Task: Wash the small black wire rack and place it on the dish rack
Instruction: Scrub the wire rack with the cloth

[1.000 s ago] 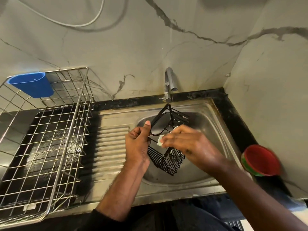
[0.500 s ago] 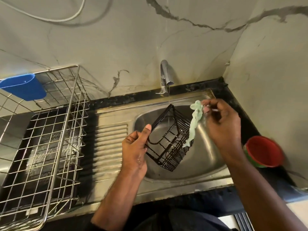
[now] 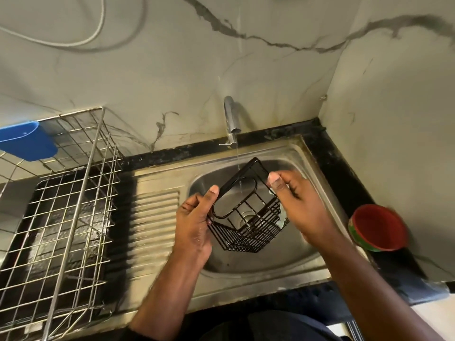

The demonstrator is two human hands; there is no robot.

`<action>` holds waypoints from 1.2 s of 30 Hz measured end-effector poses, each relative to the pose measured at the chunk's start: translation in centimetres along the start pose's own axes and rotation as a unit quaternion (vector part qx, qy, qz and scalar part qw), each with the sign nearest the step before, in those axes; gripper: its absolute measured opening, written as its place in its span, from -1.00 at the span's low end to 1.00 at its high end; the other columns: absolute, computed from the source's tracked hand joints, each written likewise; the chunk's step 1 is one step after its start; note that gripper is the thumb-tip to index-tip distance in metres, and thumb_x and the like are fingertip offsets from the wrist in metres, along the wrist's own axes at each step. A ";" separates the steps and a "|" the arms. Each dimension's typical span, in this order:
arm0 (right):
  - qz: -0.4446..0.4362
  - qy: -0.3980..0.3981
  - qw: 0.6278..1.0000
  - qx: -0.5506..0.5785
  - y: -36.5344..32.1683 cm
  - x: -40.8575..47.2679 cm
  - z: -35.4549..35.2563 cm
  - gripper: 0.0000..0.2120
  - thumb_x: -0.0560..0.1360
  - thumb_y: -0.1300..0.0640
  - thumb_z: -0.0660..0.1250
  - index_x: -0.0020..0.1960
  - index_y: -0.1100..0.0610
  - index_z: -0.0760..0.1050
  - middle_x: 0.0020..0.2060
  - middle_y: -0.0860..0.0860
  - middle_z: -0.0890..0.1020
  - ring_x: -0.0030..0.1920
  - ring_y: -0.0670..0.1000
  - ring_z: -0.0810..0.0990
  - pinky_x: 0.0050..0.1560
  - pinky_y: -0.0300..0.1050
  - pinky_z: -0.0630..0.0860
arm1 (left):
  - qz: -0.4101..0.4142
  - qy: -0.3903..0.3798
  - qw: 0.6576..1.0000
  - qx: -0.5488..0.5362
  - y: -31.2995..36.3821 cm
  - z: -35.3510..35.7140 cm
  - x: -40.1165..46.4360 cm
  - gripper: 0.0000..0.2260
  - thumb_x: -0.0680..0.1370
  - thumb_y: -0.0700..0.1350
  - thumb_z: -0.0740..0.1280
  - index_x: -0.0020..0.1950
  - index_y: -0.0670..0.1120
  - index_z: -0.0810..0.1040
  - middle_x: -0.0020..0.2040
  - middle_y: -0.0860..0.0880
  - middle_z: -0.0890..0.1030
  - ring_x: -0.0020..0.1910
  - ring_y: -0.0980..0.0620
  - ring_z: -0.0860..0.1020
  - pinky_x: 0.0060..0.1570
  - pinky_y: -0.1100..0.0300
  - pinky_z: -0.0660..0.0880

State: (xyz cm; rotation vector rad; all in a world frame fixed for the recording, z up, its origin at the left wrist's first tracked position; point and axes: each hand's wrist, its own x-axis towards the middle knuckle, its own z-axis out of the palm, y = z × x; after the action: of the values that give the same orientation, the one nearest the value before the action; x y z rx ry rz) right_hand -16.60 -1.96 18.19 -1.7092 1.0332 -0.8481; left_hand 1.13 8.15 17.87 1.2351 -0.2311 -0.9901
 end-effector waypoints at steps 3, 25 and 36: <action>-0.020 -0.001 1.000 -0.024 0.2 0.7 -0.5 -0.77 0.66 -0.03 0.22 -0.08 0.01 0.57 -0.06 0.00 0.58 -0.03 -0.06 0.57 0.00 -0.13 0.50 | 0.069 -0.004 0.983 0.170 0.5 0.8 0.3 -0.72 0.59 -0.10 0.41 -0.32 -0.10 0.55 -0.45 0.02 0.57 -0.40 0.05 0.48 -0.22 0.14 0.45; -0.100 -0.035 0.987 -0.120 3.6 0.1 -4.2 -0.65 0.58 0.22 0.38 0.32 -0.02 0.51 0.17 -0.12 0.58 0.10 -0.23 0.58 0.07 -0.54 0.39 | 0.089 0.072 0.988 0.102 -1.7 4.3 -1.8 -0.88 0.58 -0.18 0.40 0.06 -0.15 0.52 -0.34 -0.05 0.37 -0.41 0.06 0.33 -0.50 0.30 0.31; -0.291 -0.256 0.916 -0.101 0.0 -1.1 -0.4 -0.61 0.46 0.49 0.38 0.17 0.14 0.68 0.11 0.00 0.66 0.17 -0.08 0.61 0.20 -0.30 0.49 | 0.120 0.050 0.987 0.091 -3.6 2.5 -2.0 -0.63 0.59 -0.26 0.39 -0.34 -0.27 0.31 -0.37 -0.19 0.28 -0.41 -0.06 0.19 -0.37 0.10 0.25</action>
State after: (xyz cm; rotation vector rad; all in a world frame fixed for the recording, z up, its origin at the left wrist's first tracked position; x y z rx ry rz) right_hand -17.42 -1.10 18.19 -2.3064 0.2529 -0.5956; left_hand -3.44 7.91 16.39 1.3836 -0.3889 -0.7094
